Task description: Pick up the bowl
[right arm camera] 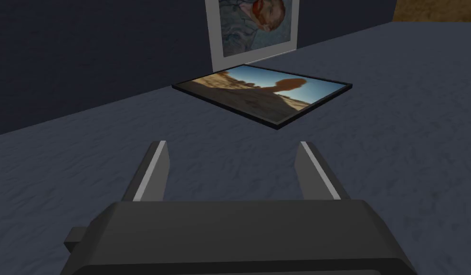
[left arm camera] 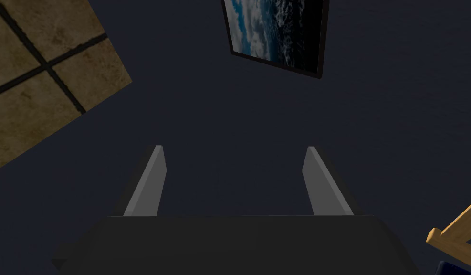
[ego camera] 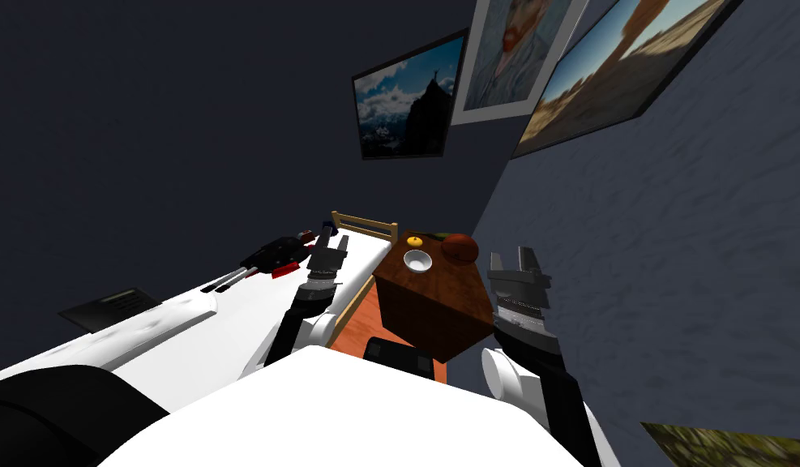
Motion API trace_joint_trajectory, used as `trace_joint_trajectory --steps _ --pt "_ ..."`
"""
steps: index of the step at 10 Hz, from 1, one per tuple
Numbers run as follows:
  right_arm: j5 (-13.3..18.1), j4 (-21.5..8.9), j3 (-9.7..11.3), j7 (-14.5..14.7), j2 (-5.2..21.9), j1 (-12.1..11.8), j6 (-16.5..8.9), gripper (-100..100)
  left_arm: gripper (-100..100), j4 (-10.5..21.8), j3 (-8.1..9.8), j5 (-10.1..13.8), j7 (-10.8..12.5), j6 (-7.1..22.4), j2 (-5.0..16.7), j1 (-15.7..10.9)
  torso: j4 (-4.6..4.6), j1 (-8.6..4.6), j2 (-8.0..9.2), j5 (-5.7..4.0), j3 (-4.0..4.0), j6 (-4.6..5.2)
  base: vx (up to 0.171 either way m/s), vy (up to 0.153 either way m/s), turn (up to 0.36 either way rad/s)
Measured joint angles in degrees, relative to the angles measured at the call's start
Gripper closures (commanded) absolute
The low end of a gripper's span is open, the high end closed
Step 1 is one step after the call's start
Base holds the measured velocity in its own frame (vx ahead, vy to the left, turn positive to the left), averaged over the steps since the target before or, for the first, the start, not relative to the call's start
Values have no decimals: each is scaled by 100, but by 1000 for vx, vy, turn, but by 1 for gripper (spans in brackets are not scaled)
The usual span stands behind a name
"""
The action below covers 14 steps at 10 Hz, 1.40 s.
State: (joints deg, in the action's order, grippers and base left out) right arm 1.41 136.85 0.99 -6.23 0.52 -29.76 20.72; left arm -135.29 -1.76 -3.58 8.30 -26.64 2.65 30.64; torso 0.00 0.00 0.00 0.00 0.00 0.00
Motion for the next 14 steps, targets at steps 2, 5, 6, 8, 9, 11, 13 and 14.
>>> trace_joint_trajectory --steps 2,5,6,8,9,11,13,14 --pt "60 -18 -54 22 229 -14 -23 -100 0 0 0 0 0 0 0 0 0 6 -2 1 -1 0 10 29 15" --pt "271 -94 -200 96 680 -50 -87 -100 0 0 0 0 0 0 0 0 -1 18 -6 4 -3 -1 13 55 28" --pt "357 -125 -292 115 865 -79 -115 -100 0 0 -1 0 0 0 -1 0 -1 23 -4 5 -3 0 15 66 41" --pt "602 -180 -458 171 1227 -124 -216 -100 0 0 -1 0 0 0 -1 0 -1 25 -6 6 -4 -1 17 75 55" --pt "770 -223 -507 224 1378 -164 -264 -100 0 0 -1 0 0 0 -1 0 -2 28 -6 6 -4 -1 14 57 12" --pt "925 -306 -652 242 1670 -222 -276 -100 0 0 0 0 0 0 0 0 -1 20 -6 5 -3 -1 20 67 62" --pt "1162 -394 -778 278 1957 -288 -329 -100 0 0 0 0 0 0 0 0 -2 23 -6 6 -4 0 14 60 37" --pt "1285 -428 -853 292 2118 -350 -348 -100 0 0 0 0 0 0 0 0 -1 21 -5 5 -3 0 9 46 26"
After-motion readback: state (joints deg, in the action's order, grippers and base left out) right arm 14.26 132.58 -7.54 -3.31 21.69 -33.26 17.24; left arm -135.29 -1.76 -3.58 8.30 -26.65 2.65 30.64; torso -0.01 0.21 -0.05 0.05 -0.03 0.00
